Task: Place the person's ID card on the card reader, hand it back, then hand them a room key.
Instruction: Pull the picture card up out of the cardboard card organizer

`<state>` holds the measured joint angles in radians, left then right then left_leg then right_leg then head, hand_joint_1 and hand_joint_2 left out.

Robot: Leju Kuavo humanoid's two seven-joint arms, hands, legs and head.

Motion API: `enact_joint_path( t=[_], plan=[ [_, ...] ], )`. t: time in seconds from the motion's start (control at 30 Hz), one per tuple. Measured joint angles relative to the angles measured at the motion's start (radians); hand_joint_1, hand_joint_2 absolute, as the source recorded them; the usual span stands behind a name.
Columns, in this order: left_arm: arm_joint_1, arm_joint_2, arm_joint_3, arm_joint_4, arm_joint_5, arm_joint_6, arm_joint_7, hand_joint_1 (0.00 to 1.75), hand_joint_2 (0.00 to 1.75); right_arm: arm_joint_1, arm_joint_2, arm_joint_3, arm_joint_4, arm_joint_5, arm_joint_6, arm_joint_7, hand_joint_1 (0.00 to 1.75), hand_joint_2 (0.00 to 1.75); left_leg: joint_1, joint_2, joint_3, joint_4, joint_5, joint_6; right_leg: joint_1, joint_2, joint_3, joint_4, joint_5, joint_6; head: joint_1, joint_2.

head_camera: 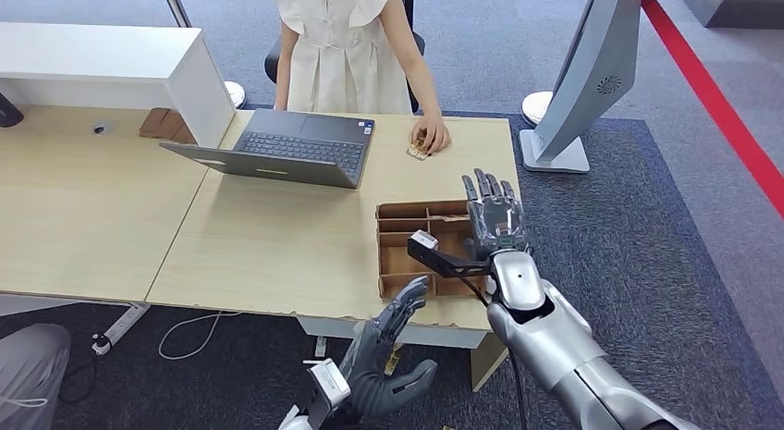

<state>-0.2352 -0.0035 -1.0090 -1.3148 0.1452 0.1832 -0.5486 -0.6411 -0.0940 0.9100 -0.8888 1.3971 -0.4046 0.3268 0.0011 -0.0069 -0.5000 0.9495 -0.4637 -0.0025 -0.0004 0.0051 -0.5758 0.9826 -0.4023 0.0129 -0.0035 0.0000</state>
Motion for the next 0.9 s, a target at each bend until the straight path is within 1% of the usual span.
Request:
enact_joint_path(
  t=[0.07, 0.37, 0.9],
  plan=[
    [-0.002, -0.002, -0.001, 0.004, 0.001, 0.007, -0.001, 0.0, 1.75, -0.002, 0.01, 0.0, 0.0, 0.0, -0.001, -0.006, 0.0, 1.75, 0.0, 0.0, 0.0, 0.0, 0.0, 0.0, 0.0, 0.0, 0.0, 0.0, 0.0, 0.0, 0.0, 0.0],
    [-0.006, -0.007, -0.001, 0.013, 0.005, 0.024, -0.014, 0.0, 1.75, -0.024, 0.025, 0.006, 0.009, -0.021, -0.001, -0.016, 0.0, 1.75, 0.0, 0.0, 0.0, 0.0, 0.0, 0.0, 0.0, 0.0, 0.0, 0.0, 0.0, 0.0, 0.0, 0.0],
    [-0.006, -0.01, -0.001, 0.021, 0.008, 0.025, -0.014, 0.0, 1.75, -0.034, 0.028, 0.007, 0.028, -0.034, -0.001, -0.022, 0.0, 1.75, 0.0, 0.0, 0.0, 0.0, 0.0, 0.0, 0.0, 0.0, 0.0, 0.0, 0.0, 0.0, 0.0, 0.0]
  ],
)
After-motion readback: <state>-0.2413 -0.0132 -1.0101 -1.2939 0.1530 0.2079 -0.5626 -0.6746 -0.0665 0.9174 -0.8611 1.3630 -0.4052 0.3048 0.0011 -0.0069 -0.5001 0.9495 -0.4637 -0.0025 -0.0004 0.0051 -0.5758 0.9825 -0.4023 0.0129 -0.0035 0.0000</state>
